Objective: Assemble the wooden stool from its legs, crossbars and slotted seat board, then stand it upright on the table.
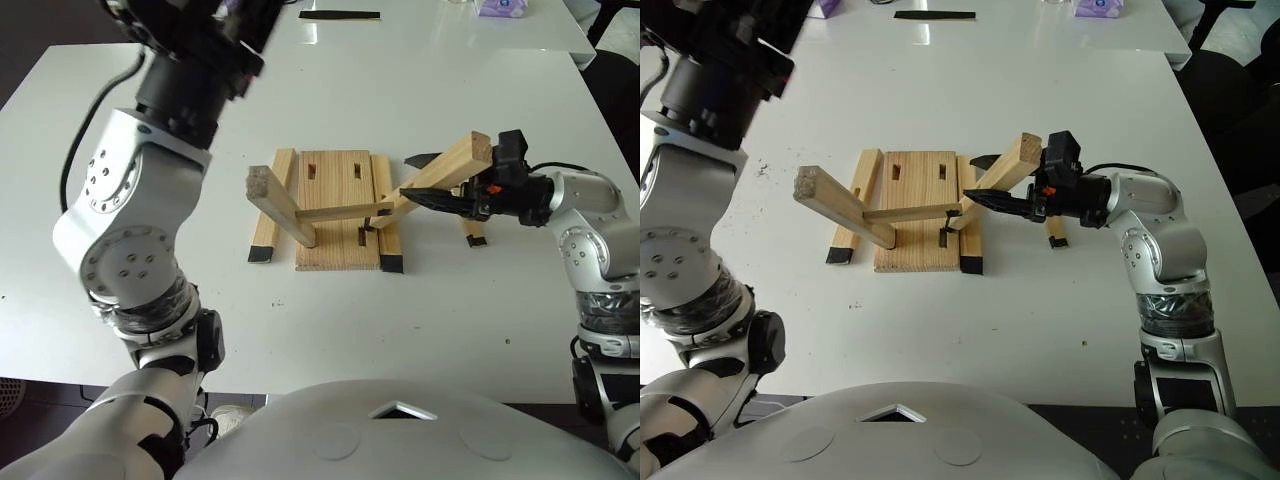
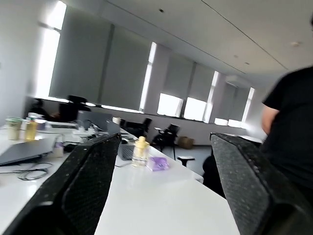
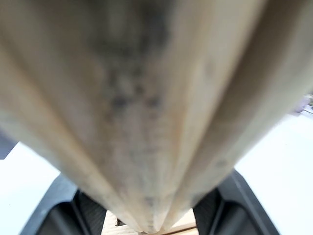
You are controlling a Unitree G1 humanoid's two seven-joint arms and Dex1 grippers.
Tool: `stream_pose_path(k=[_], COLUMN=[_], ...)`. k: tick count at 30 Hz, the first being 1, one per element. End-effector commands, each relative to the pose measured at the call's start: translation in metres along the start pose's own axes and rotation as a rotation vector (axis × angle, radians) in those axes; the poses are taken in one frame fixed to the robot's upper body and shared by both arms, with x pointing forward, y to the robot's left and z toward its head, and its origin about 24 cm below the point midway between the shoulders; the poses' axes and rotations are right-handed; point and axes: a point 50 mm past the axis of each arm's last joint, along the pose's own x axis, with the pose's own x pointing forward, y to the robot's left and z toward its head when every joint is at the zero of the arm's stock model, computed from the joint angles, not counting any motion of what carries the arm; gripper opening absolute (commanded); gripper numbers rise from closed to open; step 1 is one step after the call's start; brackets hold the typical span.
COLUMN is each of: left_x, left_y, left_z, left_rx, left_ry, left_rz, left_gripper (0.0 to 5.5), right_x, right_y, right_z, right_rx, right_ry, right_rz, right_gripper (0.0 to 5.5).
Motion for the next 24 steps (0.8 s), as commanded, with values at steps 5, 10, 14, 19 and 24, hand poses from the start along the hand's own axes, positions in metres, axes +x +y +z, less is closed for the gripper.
stream_pose_path(k=[5, 10, 14, 19, 24], left_x=[-0.012, -0.027, -0.032, -0.023, -0.016], left_y=[-0.010, -0.002, 0.007, 0.004, 0.007], left_z=[-0.026, -0.051, -0.058, -0.041, -0.022], left_rx=[0.012, 0.010, 0.029, -0.020, -0.049], left_ry=[0.317, 0.444, 0.444, 0.271, 0.132], left_rz=[-0.082, -0.042, 0.000, -0.021, -0.011], left_gripper=[3.39, 3.39, 3.39, 3.39, 3.39], right_x=[0.000, 0.001, 0.001, 0.000, 0.000], right_y=[0.004, 0.004, 0.003, 0.001, 0.005], right_z=[-0.007, -0.008, -0.009, -0.005, 0.007], right_rx=[0.010, 0.009, 0.008, 0.004, 0.013], right_ry=[0.021, 0.019, 0.022, 0.017, -0.021], right_rz=[-0.076, -0.084, -0.079, -0.070, -0.020], right_gripper=[2.01, 2.01, 2.01, 2.01, 2.01])
